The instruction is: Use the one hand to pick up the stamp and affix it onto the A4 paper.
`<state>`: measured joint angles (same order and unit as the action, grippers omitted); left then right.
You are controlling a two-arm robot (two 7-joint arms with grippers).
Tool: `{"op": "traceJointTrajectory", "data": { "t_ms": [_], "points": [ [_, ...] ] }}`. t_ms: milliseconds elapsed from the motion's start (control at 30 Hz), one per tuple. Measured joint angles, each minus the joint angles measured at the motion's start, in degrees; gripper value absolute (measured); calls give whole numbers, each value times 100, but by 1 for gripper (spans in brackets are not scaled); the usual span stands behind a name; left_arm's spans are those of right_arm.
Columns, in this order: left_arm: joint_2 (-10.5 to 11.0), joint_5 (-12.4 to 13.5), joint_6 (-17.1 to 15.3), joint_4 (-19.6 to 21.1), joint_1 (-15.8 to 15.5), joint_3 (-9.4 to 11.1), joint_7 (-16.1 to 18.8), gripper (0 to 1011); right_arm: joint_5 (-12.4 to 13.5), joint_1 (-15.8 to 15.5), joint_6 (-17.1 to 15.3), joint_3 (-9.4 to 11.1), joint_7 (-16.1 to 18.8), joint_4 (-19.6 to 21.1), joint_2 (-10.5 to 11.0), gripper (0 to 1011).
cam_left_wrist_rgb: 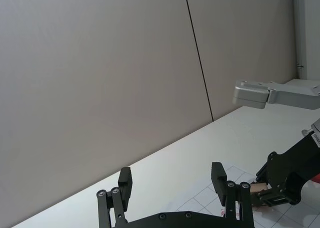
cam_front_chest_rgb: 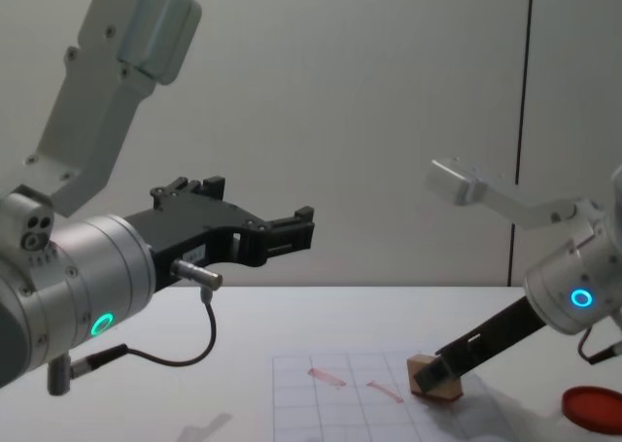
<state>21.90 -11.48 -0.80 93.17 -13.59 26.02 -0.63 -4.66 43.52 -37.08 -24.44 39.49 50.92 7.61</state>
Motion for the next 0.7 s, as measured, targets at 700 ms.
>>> {"op": "traceJointTrajectory", "data": {
  "t_ms": [700],
  "points": [
    [-1,0,0,0,0,0,0,1002,202,-157,23,-32,-143,146,51,218]
  ]
}}
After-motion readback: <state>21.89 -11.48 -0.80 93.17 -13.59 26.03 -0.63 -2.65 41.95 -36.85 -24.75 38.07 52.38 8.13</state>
